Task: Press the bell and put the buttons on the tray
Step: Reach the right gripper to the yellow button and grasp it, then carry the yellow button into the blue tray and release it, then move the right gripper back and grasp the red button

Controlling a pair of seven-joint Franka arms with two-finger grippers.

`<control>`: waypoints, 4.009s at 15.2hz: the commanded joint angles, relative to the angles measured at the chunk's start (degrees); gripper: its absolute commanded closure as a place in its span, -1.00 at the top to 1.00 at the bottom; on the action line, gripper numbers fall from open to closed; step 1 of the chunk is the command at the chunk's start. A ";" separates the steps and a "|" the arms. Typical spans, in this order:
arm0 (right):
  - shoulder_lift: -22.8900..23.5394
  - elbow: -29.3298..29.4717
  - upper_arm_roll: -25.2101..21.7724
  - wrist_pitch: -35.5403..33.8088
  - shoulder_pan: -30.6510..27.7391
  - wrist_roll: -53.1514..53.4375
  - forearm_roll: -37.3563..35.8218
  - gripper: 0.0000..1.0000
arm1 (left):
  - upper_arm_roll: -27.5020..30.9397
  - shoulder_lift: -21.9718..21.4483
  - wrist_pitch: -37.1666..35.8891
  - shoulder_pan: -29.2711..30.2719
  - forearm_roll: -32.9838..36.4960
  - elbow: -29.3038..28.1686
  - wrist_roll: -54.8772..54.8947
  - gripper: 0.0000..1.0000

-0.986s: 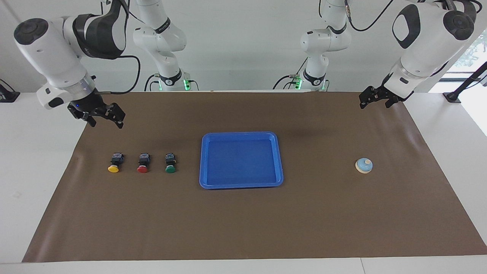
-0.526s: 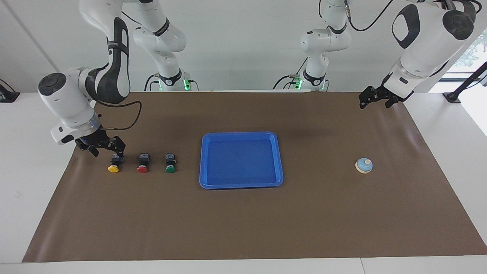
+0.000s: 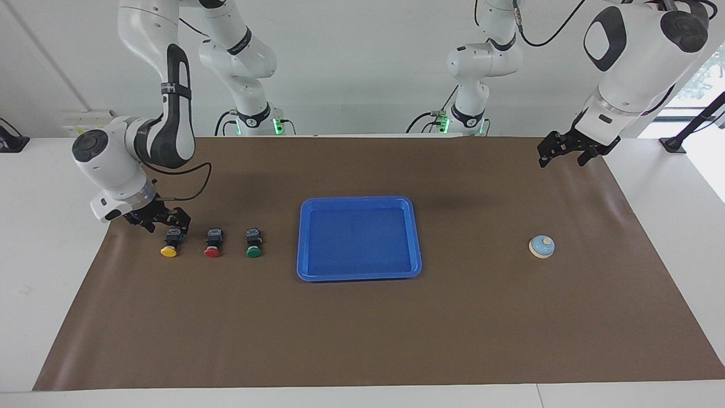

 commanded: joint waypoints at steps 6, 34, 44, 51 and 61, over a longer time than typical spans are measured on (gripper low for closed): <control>0.00 -3.75 0.65 7.44 -2.44 -1.81 -0.52 1.00 | 0.14 -0.85 0.72 0.33 0.39 -0.69 -0.38 1.00; 9.58 16.11 1.35 -7.49 38.42 50.31 2.20 -1.00 | 0.14 -0.85 0.80 0.42 0.39 -0.69 -0.38 1.00; 7.30 14.87 1.26 -9.49 36.59 40.74 2.29 1.00 | 0.14 -0.85 0.72 0.42 0.39 -0.69 -0.38 1.00; 1.77 12.78 0.73 -15.06 20.34 18.33 1.42 1.00 | 0.14 -0.85 0.72 0.42 0.39 -0.69 -0.38 1.00; -1.76 -2.87 0.65 2.26 11.36 9.00 -1.66 1.00 | 0.14 -0.85 0.80 0.42 0.39 -0.69 -0.38 1.00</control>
